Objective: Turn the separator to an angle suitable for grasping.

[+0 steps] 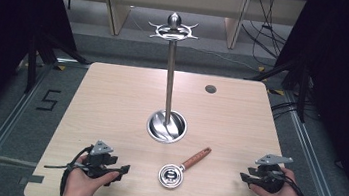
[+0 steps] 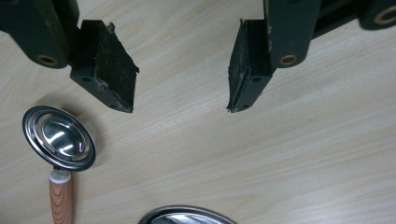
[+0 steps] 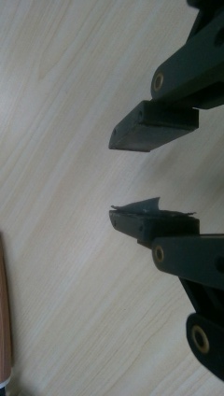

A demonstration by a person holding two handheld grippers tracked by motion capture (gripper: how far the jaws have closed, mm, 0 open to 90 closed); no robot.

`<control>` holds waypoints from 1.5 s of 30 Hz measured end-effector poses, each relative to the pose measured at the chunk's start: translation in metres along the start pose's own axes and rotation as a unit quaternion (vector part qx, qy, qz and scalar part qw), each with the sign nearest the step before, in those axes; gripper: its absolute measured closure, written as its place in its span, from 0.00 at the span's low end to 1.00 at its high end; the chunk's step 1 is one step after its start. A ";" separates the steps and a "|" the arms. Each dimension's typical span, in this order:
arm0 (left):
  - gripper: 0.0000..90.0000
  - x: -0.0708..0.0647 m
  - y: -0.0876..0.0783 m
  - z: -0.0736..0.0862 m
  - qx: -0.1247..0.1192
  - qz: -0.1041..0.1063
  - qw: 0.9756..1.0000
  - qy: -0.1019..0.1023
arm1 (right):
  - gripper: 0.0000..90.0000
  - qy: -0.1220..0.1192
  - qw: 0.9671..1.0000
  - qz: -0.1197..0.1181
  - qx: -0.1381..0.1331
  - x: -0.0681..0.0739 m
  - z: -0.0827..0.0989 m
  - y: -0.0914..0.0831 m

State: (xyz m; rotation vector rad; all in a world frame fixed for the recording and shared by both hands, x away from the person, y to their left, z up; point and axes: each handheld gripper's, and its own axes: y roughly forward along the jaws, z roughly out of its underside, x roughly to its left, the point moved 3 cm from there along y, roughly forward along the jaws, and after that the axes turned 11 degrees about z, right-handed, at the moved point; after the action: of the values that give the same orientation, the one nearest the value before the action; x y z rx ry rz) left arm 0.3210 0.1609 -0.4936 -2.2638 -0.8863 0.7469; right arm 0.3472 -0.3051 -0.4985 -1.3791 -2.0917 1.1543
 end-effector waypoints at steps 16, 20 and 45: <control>0.95 -0.039 0.029 -0.042 0.073 0.042 0.994 0.070 | 0.66 0.003 1.000 -0.003 0.008 0.000 0.001 -0.002; 0.99 -0.052 0.042 -0.057 0.092 0.063 0.990 0.081 | 0.65 0.013 1.000 -0.005 0.011 0.000 0.001 -0.002; 0.99 -0.123 0.164 -0.116 0.156 0.097 0.976 0.118 | 0.65 0.019 1.000 -0.008 -0.004 0.001 0.001 -0.001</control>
State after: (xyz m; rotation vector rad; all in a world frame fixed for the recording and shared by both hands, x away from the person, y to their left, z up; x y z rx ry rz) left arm 0.3879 -0.0647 -0.4941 -2.1177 -0.4094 0.6341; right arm 0.3459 -0.3047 -0.4982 -1.3737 -2.0809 1.1055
